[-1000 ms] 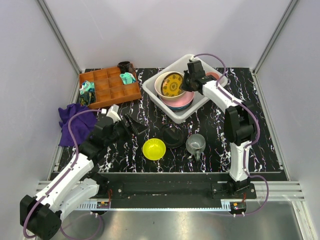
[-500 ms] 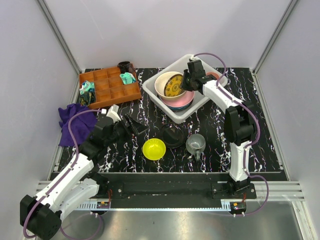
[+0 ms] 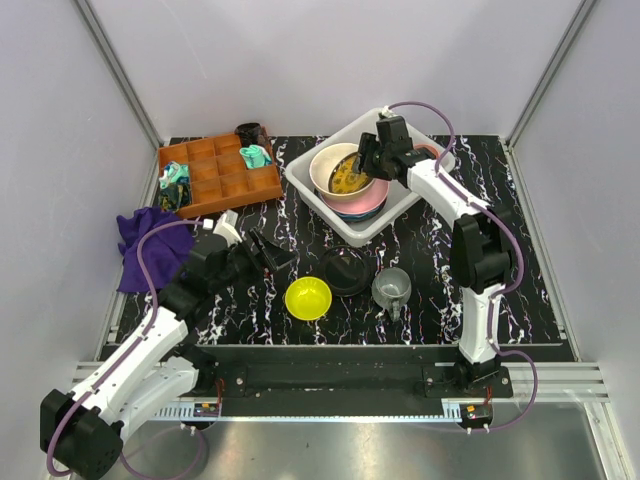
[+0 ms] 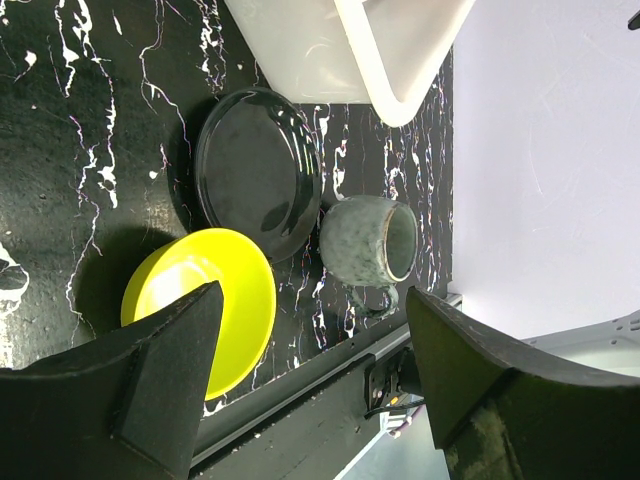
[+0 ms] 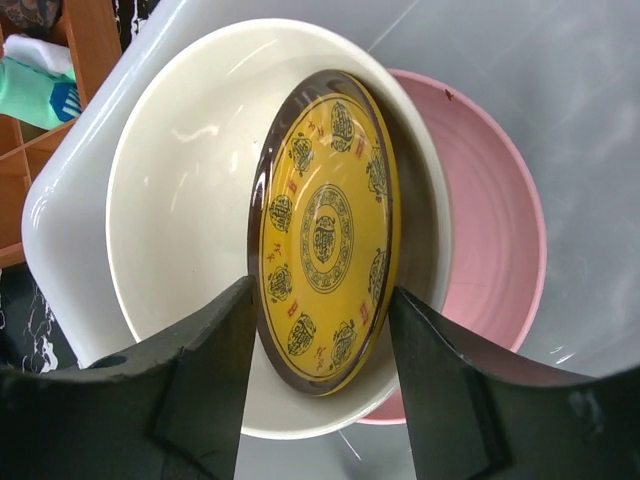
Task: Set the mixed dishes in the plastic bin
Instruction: Place the plate in the plastic bin, then pick up the plate at the center of the board.
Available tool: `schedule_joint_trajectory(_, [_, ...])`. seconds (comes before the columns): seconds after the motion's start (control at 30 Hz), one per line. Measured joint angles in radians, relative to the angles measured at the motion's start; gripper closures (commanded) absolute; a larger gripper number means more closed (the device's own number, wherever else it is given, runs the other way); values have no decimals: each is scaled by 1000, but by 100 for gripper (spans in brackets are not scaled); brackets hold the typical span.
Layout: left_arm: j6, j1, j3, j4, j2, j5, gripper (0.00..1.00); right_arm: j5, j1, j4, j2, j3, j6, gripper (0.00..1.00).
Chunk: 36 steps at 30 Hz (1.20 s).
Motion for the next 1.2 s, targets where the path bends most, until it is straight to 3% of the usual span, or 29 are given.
schedule_joint_trajectory(0.3, [-3,0,0,0,0,0,23,42,0,-20,-47,-6,-22,27])
schedule_joint_trajectory(0.63, [1,0,-12,0,2,-2,23,100,-1,-38,-166,-108,-36,27])
schedule_joint_trajectory(0.87, [69,0,-40,57,91,-8,24,35,-1,-40,-412,-329,2,27])
schedule_joint_trajectory(1.2, [196,-11,-34,233,430,-18,24,-98,-1,-45,-843,-648,51,27])
